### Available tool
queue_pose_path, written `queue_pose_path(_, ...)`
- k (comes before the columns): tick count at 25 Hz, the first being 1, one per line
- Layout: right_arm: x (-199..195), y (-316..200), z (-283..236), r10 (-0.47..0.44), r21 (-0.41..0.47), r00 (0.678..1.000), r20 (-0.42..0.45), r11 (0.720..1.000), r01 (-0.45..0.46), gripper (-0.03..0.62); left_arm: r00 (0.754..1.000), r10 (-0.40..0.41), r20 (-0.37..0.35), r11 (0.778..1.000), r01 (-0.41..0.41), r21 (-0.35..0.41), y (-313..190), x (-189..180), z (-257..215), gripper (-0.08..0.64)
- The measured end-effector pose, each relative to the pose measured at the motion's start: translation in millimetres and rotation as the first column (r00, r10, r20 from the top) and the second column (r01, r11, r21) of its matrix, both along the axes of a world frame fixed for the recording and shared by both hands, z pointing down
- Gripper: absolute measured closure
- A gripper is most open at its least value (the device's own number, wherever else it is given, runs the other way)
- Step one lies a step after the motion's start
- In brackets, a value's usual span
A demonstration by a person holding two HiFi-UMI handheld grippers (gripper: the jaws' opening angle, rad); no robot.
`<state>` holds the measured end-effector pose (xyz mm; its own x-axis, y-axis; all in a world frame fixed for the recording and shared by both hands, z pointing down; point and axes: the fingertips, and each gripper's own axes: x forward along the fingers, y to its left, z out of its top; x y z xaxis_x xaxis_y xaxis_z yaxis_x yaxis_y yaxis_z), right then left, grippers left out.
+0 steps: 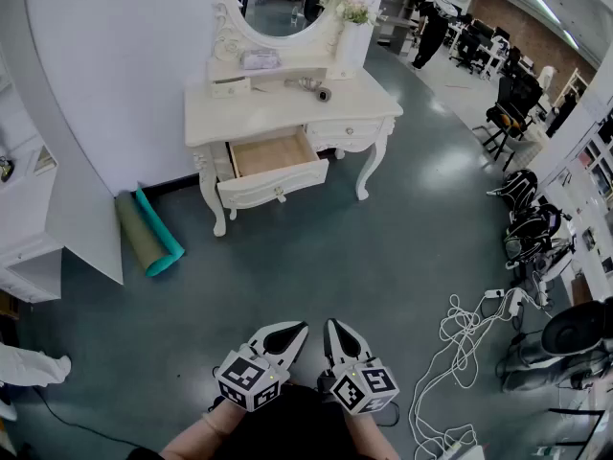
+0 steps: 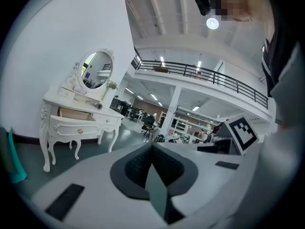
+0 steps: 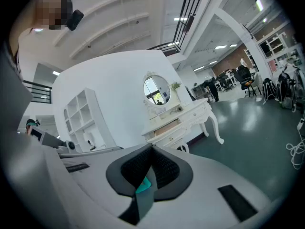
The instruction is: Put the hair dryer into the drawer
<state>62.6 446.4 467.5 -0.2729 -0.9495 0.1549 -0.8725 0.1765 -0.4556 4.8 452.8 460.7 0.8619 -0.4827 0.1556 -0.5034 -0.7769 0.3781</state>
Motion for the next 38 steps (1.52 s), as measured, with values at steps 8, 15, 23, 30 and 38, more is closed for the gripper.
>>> queue_pose_path(8,-6.1,17.7,-7.1,-0.027,0.034,0.999,-0.036,0.999,0.029,0.565,1.000,-0.029,0.001,1.000,0.029,0.003,19.6,-7.1,3.1,0.560)
queue_pose_path(15,-3.6,25.1,-16.4,-0.018,0.083,0.998,-0.062,0.996,0.023,0.560,0.998,-0.062,0.013,0.997,0.061,0.039,29.5,-3.3,-5.8,0.560)
queue_pose_path(23,-0.1,26.8,-16.9,-0.033,0.095,0.999,-0.037,0.995,0.036,0.558,0.997,-0.074,0.036,0.997,0.073,0.027,36.5,1.9,-3.8,0.560)
queue_pose_path(30,6.4,8.5,-13.6,-0.024,0.080,1.000,-0.016,0.996,0.025,0.559,0.996,-0.081,0.034,0.997,0.080,0.022,18.3,2.8,-4.0,0.560)
queue_pose_path(38,20.0,-32.3,-3.2,0.005,0.045,1.000,0.003,0.999,-0.005,0.560,0.998,-0.067,0.015,0.998,0.067,0.005,-29.3,15.0,-0.8,0.560)
